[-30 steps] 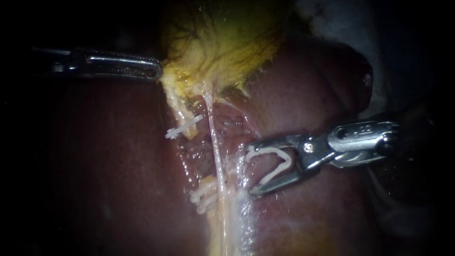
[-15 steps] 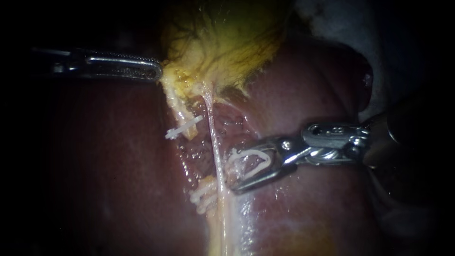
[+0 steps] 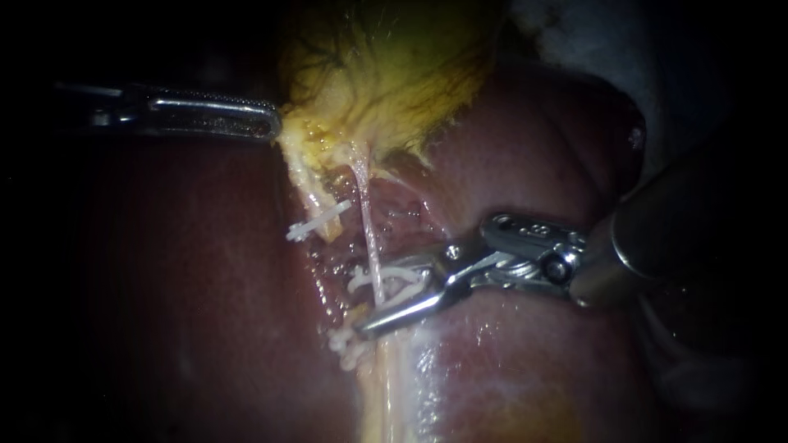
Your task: Clipping first clip right tube
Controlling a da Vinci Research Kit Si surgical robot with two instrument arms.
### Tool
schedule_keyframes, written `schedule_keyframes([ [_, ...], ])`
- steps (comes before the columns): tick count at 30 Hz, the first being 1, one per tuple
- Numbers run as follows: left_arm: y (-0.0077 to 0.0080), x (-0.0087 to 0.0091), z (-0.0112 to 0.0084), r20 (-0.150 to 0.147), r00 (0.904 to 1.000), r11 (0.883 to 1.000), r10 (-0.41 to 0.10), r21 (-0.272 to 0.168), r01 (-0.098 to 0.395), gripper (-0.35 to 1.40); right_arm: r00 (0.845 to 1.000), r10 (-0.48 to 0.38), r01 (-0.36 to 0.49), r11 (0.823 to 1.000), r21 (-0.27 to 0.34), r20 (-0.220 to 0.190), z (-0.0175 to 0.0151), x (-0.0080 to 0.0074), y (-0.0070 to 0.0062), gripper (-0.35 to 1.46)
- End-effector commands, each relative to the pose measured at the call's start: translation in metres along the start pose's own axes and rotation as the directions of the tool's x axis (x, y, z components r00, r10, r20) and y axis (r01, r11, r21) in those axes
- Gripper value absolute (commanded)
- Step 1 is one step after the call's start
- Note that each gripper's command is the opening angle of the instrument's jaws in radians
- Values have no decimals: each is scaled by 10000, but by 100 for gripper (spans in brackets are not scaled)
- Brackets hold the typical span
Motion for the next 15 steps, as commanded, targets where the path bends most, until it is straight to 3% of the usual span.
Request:
schedule_keyframes([
  [1, 0, 0, 0, 0, 10000, 10000, 0, -3, 0, -35, 10000, -18, 19, 9999, 151, -66, 0, 1, -4, 56],
  [9, 0, 0, 0, 1, 10000, 10000, 2, -8, -2, -35, 10000, -77, 80, 9935, 1140, -25, 12, -4, -30, 54],
  [15, -1, 1, 0, 2, 10000, 10000, 4, -10, -4, -35, 9997, -131, 101, 9893, 1456, 195, 15, -4, -36, 50],
])
